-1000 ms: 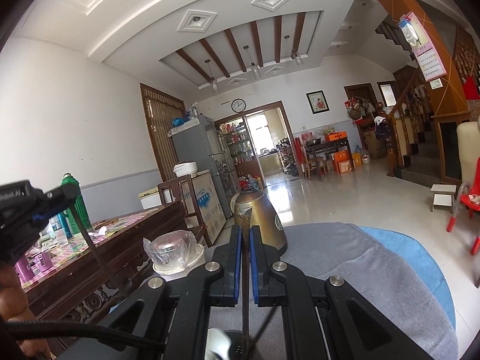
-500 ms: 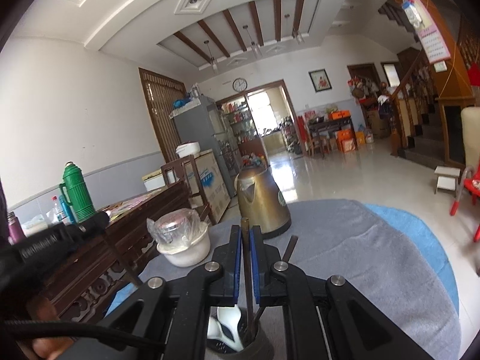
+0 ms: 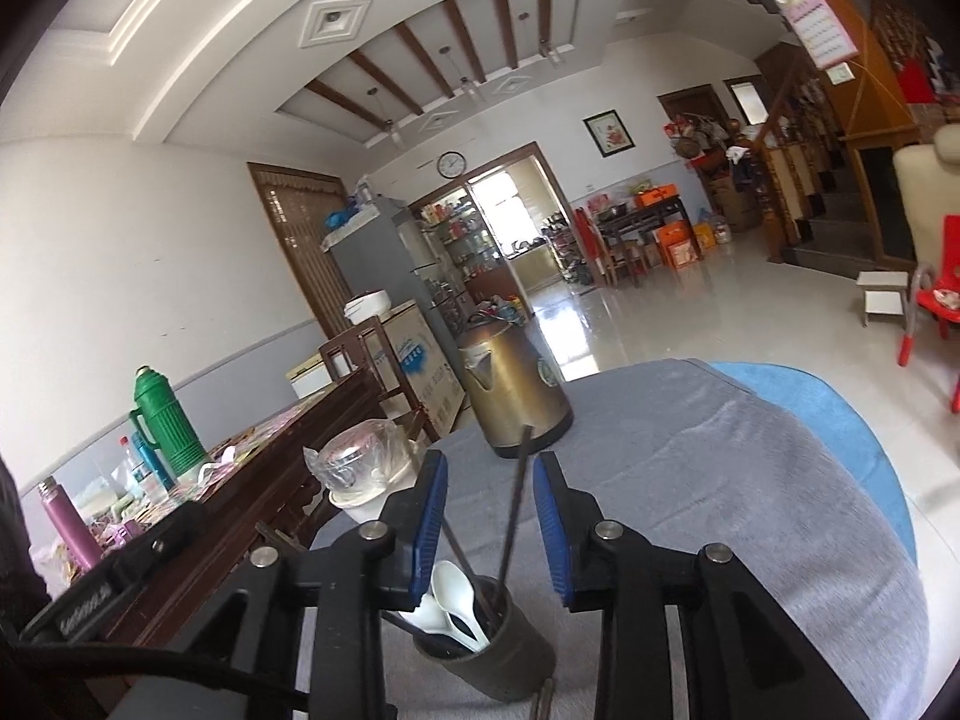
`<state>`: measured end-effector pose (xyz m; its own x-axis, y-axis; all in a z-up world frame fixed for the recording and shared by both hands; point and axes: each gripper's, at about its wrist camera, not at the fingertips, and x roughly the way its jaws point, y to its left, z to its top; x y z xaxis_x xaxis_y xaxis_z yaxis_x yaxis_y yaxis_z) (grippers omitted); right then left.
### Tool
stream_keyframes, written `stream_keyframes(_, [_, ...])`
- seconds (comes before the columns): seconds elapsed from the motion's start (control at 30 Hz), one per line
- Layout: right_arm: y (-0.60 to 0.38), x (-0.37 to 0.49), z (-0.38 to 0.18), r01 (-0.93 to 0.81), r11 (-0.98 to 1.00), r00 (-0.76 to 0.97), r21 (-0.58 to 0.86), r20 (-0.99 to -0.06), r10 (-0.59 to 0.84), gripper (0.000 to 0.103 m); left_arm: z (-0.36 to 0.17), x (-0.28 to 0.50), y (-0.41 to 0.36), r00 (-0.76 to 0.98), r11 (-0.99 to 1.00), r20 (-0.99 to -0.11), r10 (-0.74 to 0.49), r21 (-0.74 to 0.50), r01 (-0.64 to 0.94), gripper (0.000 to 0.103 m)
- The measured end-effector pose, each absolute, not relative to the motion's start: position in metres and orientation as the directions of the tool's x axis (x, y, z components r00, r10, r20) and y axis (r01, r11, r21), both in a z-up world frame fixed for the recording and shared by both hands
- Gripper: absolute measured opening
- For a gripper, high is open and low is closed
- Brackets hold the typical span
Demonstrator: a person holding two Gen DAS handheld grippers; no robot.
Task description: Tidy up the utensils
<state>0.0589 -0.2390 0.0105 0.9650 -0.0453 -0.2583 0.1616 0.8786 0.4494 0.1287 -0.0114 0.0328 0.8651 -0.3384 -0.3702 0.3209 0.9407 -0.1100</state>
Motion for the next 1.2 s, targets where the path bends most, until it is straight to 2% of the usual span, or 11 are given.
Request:
stream_keyframes(0.03, [-0.241,0.055,0.01,0.174,0.876,0.962,0.45,-0.267,-0.054,0.033,0.031,0.126,-0.013,0.862,0.945,-0.391,-0.323,-0.085,0.316,0.08])
stream_keyframes(0.13, [-0.243,0.044,0.009,0.192,0.869,0.957,0.456,-0.284,-0.063,0.033,0.021,0.117,-0.022,0.848,0.951,-0.454,-0.273,0.005,0.308,0.081])
stream_keyframes(0.33, [-0.251,0.031,0.009,0.204,0.853,0.943,0.48,-0.331,-0.039,0.033,0.013,0.098,-0.023,0.844,0.95,-0.483,-0.234,0.073,0.305,0.084])
stream_keyframes(0.63, [-0.259,0.015,0.001,0.195,0.815,0.928,0.546,-0.372,0.027,0.034,0.016,0.082,-0.018,0.87,0.947,-0.459,-0.177,0.161,0.278,0.087])
stream_keyframes(0.67, [-0.259,0.014,0.001,0.194,0.811,0.927,0.552,-0.374,0.032,0.038,0.018,0.08,-0.017,0.874,0.948,-0.456,-0.168,0.168,0.27,0.087])
stream_keyframes(0.7, [-0.258,0.012,0.0,0.196,0.809,0.925,0.555,-0.378,0.036,0.049,0.019,0.078,-0.016,0.877,0.949,-0.453,-0.161,0.173,0.263,0.087])
stream_keyframes(0.73, [-0.257,0.008,0.0,0.196,0.807,0.926,0.557,-0.375,0.034,0.055,0.02,0.075,-0.015,0.879,0.95,-0.45,-0.154,0.178,0.258,0.087])
stream_keyframes(0.77, [-0.257,0.005,0.001,0.197,0.807,0.929,0.556,-0.369,0.028,0.058,0.021,0.07,-0.012,0.884,0.95,-0.443,-0.149,0.184,0.252,0.087])
stream_keyframes(1.2, [-0.242,-0.019,0.017,0.178,0.851,0.945,0.494,-0.326,-0.008,0.056,0.047,0.033,0.0,0.931,0.955,-0.347,-0.115,0.221,0.2,0.087])
